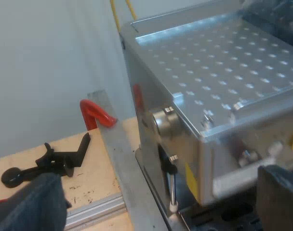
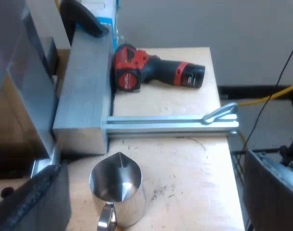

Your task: Put the handle in the coffee machine

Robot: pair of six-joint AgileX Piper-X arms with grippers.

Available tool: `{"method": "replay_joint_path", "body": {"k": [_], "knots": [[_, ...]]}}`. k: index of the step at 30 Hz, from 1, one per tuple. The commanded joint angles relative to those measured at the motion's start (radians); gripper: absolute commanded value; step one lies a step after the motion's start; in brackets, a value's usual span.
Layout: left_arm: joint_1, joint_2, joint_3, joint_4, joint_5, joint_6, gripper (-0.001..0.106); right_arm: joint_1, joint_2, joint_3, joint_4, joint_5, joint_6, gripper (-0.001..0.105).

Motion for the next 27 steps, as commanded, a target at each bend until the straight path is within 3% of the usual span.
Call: {"method": "replay_joint_path", "body": {"k": [1,9,14,18,27], "knots": [[-0.004,-0.078,0.029,-0.003,-0.001,-0.002,0.082,-0.005,-0.063,-0.011,0.03,-0.005,-0.032,0.075],[-0.004,-0.279,0.113,0.01,-0.001,-0.002,0.082,-0.005,-0.245,-0.011,0.103,-0.013,-0.059,0.075],[-0.004,-0.383,0.116,0.187,-0.001,-0.002,0.082,-0.005,-0.352,-0.011,0.102,-0.03,-0.059,0.075],[-0.004,-0.425,0.116,0.245,-0.003,-0.002,0.082,-0.005,-0.405,0.006,0.102,-0.03,-0.059,0.075],[-0.004,-0.602,0.116,0.425,-0.004,-0.002,0.082,-0.005,-0.605,0.154,0.109,-0.045,-0.052,0.075]]}}
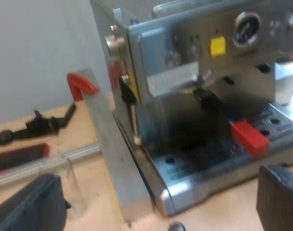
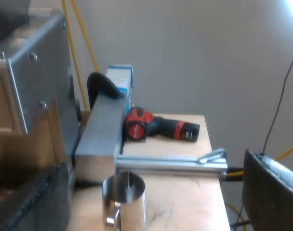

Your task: Put the handle in the coffee machine

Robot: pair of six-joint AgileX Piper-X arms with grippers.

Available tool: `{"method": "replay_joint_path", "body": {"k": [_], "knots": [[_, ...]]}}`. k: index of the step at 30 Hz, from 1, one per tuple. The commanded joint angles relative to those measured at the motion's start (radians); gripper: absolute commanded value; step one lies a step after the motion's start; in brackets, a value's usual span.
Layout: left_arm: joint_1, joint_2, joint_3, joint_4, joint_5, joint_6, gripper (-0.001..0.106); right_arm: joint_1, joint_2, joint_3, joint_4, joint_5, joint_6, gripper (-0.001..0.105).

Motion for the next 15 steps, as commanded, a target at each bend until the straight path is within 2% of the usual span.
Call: {"method": "replay_joint_path", "body": {"k": [1,3,7,12,15], "knots": [[-0.004,-0.067,-0.001,0.039,-0.004,-0.003,0.082,-0.005,-0.061,0.022,0.031,-0.009,-0.005,0.075],[-0.004,-0.147,-0.004,0.104,-0.009,-0.003,0.082,-0.005,-0.054,0.022,0.068,-0.031,-0.005,0.075],[0.002,-0.142,-0.019,0.204,-0.025,0.008,0.082,-0.005,-0.057,0.029,0.073,-0.051,-0.005,0.075],[0.001,-0.146,-0.019,0.21,-0.041,0.008,0.082,-0.005,-0.057,0.029,0.068,-0.051,-0.005,0.075],[0.001,-0.144,-0.002,0.099,-0.062,0.004,0.082,-0.005,-0.054,0.029,0.066,-0.051,-0.005,0.075]]}}
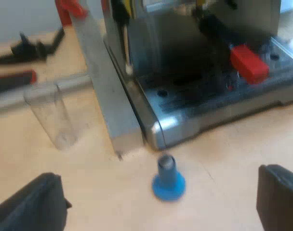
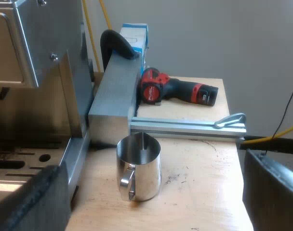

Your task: Put the handle in the coffee machine

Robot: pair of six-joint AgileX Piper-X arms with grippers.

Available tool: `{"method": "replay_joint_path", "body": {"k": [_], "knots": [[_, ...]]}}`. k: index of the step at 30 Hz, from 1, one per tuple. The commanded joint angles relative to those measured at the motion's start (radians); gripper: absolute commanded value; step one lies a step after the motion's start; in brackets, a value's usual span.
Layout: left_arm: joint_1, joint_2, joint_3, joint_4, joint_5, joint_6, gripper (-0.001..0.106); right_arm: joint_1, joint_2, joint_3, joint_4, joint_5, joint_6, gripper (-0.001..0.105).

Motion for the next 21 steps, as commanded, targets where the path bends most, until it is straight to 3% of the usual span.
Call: {"method": "replay_joint_path", "body": {"k": [1,5,9,19,21], "knots": [[-0.001,-0.139,0.012,-0.087,-0.024,-0.005,0.082,-0.005,-0.044,0.002,-0.027,-0.009,-0.005,0.075],[-0.001,-0.139,0.071,-0.203,-0.088,-0.04,0.082,-0.005,-0.042,0.055,-0.119,-0.014,-0.005,0.075],[-0.001,-0.137,0.146,-0.29,-0.092,-0.085,0.082,-0.005,-0.042,0.147,-0.177,-0.014,-0.005,0.075],[-0.001,-0.137,0.29,-0.309,-0.092,-0.086,0.082,-0.005,-0.042,0.296,-0.172,-0.106,-0.005,0.075],[-0.001,-0.137,0.313,-0.309,-0.092,-0.086,0.082,-0.005,-0.04,0.365,-0.172,-0.107,-0.005,0.075]]}}
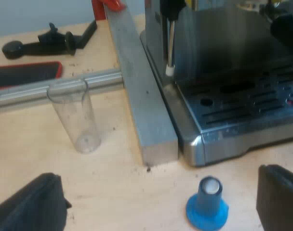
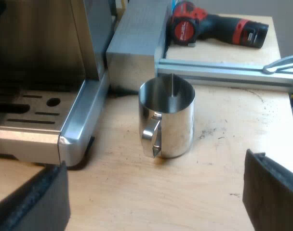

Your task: Put the handle in the coffee machine

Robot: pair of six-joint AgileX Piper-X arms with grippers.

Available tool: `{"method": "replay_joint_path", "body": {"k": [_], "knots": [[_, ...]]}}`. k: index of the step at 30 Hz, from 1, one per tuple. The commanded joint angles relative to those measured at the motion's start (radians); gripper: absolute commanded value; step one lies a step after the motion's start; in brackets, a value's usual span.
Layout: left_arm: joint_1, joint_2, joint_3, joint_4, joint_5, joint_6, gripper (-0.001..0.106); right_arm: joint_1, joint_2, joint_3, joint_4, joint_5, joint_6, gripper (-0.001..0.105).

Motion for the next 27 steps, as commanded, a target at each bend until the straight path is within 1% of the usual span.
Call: {"method": "replay_joint_path", "body": {"k": [1,7,17,23,27], "knots": [[-0.001,-0.139,0.028,-0.017,-0.008,-0.015,0.082,-0.005,-0.042,0.064,-0.013,-0.01,-0.005,0.075],[-0.001,-0.139,0.073,-0.017,-0.006,-0.015,0.082,-0.005,-0.042,0.118,0.029,-0.01,-0.005,0.075],[-0.001,-0.138,0.075,-0.017,0.0,-0.012,0.082,-0.005,-0.042,0.132,0.016,-0.005,-0.005,0.075],[-0.001,-0.138,0.098,-0.093,0.004,-0.009,0.082,-0.005,-0.042,0.132,0.016,-0.005,-0.005,0.075],[-0.001,-0.138,0.101,-0.099,0.013,-0.009,0.082,-0.005,-0.042,0.132,0.016,-0.005,-0.005,0.075]]}}
